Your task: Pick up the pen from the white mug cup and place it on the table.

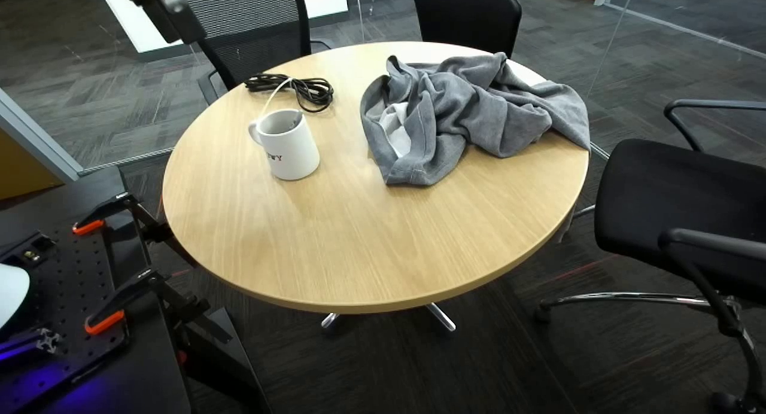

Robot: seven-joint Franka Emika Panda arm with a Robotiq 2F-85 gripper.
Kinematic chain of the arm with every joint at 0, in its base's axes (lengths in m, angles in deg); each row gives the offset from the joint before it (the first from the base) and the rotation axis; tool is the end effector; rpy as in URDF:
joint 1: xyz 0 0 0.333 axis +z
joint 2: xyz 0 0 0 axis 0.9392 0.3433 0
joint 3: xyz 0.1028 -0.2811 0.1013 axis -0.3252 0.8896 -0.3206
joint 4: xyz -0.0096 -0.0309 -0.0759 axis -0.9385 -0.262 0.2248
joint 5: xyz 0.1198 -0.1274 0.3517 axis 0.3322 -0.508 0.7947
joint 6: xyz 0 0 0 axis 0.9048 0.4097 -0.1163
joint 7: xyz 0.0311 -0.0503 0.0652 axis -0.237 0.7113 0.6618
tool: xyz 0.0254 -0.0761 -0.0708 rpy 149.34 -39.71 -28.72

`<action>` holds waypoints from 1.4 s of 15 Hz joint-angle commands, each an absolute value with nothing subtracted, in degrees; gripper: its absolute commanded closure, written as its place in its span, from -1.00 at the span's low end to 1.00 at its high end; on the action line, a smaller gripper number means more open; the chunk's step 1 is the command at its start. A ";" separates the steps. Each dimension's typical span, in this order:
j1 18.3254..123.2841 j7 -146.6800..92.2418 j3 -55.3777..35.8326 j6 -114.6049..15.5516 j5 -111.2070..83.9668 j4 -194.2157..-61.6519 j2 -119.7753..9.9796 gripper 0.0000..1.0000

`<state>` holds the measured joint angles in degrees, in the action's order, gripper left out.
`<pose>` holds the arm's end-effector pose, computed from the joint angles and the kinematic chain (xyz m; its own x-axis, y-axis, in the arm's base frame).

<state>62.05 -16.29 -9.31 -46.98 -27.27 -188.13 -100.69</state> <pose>0.3770 -0.0874 0.4145 0.9894 0.0925 0.1117 0.0668 -0.9742 0.2155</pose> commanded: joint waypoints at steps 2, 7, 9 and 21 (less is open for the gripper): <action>65.30 -18.38 -12.04 -50.50 -25.40 -189.18 -102.48 -1.00; 69.21 -22.54 -15.85 -54.75 -22.41 -190.02 -101.46 -1.00; 70.07 -26.18 -17.70 -56.75 -21.12 -191.04 -101.02 -1.00; 63.93 -50.67 -28.97 -72.53 -22.44 -194.92 -93.65 -1.00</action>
